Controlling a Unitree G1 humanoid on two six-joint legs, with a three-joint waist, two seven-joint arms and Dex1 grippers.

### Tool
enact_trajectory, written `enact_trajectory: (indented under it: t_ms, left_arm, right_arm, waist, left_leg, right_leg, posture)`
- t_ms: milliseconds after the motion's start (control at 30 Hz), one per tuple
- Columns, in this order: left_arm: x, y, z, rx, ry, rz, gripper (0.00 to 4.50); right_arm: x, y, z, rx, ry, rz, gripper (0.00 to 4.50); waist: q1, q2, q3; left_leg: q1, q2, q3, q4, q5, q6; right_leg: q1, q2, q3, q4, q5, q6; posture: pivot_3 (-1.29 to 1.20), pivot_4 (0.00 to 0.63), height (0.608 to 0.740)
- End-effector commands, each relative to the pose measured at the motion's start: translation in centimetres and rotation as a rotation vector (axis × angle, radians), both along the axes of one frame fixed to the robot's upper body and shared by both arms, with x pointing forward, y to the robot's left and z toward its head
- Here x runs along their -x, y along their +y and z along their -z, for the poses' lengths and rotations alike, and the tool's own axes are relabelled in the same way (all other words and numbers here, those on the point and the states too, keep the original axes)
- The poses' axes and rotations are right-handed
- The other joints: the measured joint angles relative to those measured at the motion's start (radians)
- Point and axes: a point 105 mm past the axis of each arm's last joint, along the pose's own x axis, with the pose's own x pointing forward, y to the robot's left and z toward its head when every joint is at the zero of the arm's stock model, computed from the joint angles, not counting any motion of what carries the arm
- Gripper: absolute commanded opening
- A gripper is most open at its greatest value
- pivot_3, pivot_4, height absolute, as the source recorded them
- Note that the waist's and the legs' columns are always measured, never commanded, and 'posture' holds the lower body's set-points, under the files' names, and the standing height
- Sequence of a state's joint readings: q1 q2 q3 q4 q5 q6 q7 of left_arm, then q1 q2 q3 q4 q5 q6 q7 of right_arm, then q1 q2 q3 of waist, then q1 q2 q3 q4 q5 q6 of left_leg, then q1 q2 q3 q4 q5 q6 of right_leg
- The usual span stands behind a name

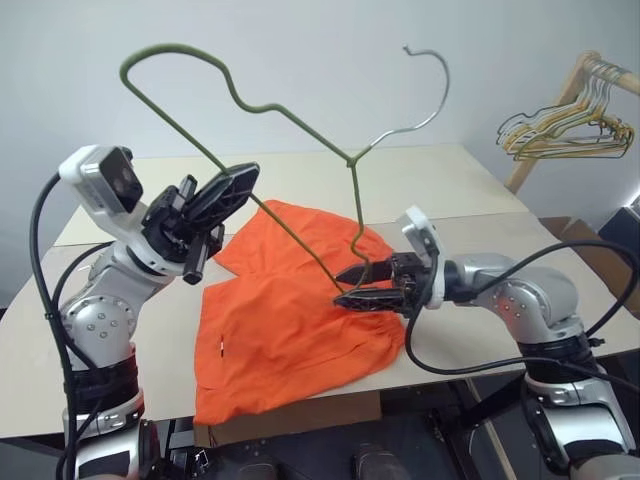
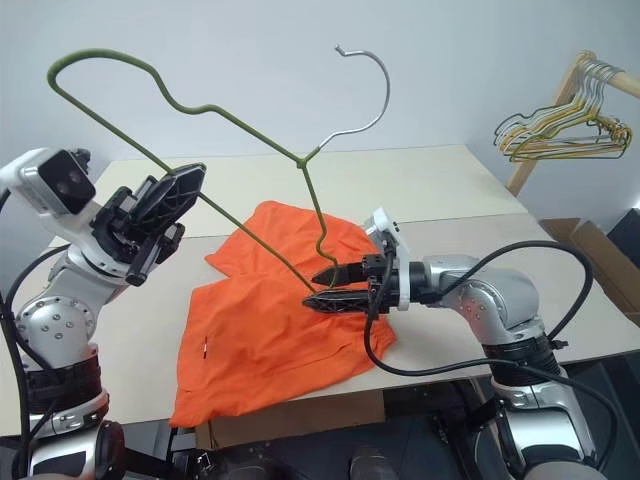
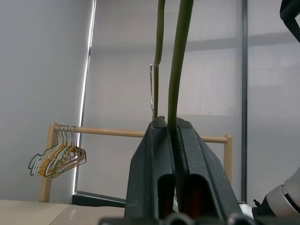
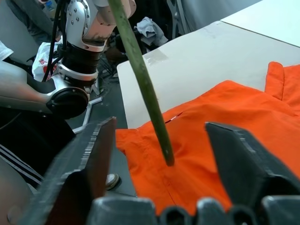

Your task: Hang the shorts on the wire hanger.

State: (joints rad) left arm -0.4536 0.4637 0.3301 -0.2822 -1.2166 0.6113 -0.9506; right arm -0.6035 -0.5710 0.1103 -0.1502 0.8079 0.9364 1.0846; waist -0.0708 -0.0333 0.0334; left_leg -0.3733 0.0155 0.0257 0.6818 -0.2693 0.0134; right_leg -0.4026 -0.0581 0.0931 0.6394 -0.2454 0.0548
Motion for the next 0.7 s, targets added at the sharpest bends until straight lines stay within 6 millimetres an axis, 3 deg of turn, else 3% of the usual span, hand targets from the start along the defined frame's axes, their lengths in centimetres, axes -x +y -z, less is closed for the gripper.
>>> enact_trajectory:
  t_ms: [33,200,233,333,433,533,700]
  left_arm:
    - [0.5,0.0,-0.4,0.0,-0.038,-0.007,0.0]
    - [0.2,-0.4,0.2,-0.037,-0.013,-0.018,0.0]
    - [0.1,-0.5,0.3,-0.047,-0.012,-0.022,0.0]
    - [-0.6,-1.0,1.4,-0.101,0.013,-0.077,0.0]
    - [-1.4,-1.7,3.7,-0.225,0.075,-0.109,0.73]
    - [-2.2,-2.2,6.6,-0.396,0.121,-0.166,1.74]
    - [-2.7,-2.4,12.5,-0.773,0.12,-0.243,3.37]
  right_arm:
    - [-0.2,0.1,-0.9,-0.016,-0.028,0.001,2.07]
    - [-0.3,0.1,-1.0,-0.028,-0.029,0.006,0.22]
    - [-0.3,0.1,-1.0,-0.029,-0.029,0.005,0.02]
    - [-0.2,0.0,-1.0,-0.033,-0.025,0.008,0.02]
    - [-0.1,-0.3,-1.6,-0.062,-0.025,0.021,0.0]
    - [0.1,-1.0,-2.3,-0.098,-0.015,0.047,0.0]
    - [0.5,-3.7,-2.1,-0.095,0.055,0.155,0.0]
  waist:
    - [0.0,0.0,0.0]
    - [0.0,0.0,0.0]
    - [0.0,0.0,0.0]
    - [0.0,0.0,0.0]
    - [0.0,0.0,0.0]
    - [0.001,0.0,0.0]
    - [-0.002,0.0,0.0]
  left_leg:
    - [0.0,0.0,0.0,0.0,0.0,0.0]
    - [0.0,0.0,0.0,0.0,0.0,0.0]
    - [0.0,0.0,0.0,0.0,0.0,0.0]
    - [0.0,0.0,0.0,0.0,0.0,0.0]
    - [0.0,0.0,0.0,0.0,0.0,0.0]
    - [0.0,-0.001,0.0,0.0,0.0,0.0]
    - [0.0,0.0,0.001,-0.001,0.0,0.0]
  right_leg:
    - [0.0,0.0,0.0,0.0,0.0,0.0]
    - [0.0,0.0,0.0,0.0,0.0,0.0]
    - [0.0,0.0,0.0,0.0,0.0,0.0]
    - [0.0,0.0,0.0,0.0,0.0,0.0]
    - [0.0,0.0,0.0,0.0,0.0,0.0]
    - [0.0,0.0,0.0,0.0,0.0,0.0]
    - [-0.001,0.0,0.0,0.0,0.0,0.0]
  posture:
    - [-0.06,0.0,0.74]
    - [-0.06,0.0,0.74]
    - [-0.06,0.0,0.74]
    - [-0.06,0.0,0.74]
    - [-0.07,0.0,0.74]
    - [-0.08,0.0,0.74]
    - [-0.1,0.0,0.74]
